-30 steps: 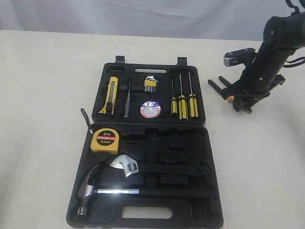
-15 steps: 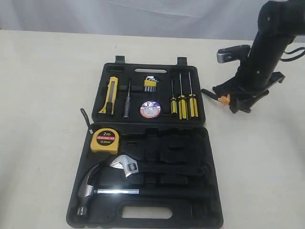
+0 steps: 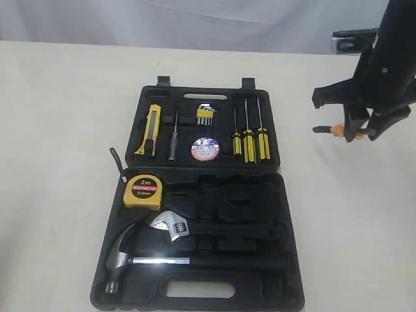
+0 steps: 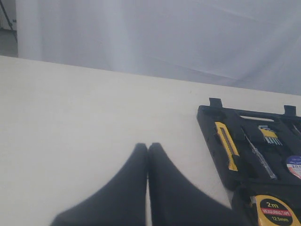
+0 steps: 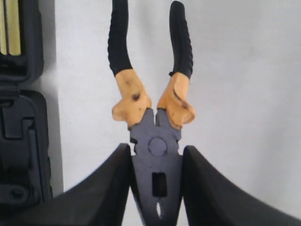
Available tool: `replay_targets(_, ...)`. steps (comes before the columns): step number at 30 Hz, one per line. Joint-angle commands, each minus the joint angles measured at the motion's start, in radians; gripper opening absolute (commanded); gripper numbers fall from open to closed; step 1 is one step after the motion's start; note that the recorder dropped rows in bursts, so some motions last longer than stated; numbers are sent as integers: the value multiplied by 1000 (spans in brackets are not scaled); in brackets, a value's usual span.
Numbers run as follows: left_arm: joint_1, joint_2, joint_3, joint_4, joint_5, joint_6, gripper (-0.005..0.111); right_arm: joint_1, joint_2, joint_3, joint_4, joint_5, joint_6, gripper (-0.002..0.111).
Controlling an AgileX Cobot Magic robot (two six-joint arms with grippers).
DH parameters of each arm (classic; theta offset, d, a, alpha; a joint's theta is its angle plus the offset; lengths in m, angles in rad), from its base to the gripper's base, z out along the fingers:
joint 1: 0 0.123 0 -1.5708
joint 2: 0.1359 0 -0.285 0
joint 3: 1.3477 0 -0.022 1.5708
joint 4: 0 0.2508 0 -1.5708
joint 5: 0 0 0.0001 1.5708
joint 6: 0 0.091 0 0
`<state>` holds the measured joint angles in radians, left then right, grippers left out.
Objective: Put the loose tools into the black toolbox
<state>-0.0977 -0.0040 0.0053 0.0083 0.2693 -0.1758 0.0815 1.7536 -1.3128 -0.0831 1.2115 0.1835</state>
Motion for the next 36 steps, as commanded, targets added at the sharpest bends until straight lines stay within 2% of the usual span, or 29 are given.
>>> replay_targets(1, -6, 4, -5, -8, 3, 0, 0, 2, -60, 118, -59, -60, 127, -1)
replay_targets(2, -6, 4, -5, -8, 3, 0, 0, 2, -84, 189, -85, -113, 219, -1)
replay_targets(6, -6, 4, -5, -8, 3, 0, 0, 2, -112, 344, -108, -300, 365, -1)
replay_targets(13, -6, 4, -5, -8, 3, 0, 0, 2, -110, 480, -47, -592, 423, -1)
replay_targets(26, -6, 4, -5, -8, 3, 0, 0, 4, -5, 484, 3, -671, 411, 0)
replay_targets(36, -6, 4, -5, -8, 3, 0, 0, 78, 39, 476, -43, -710, 399, 0)
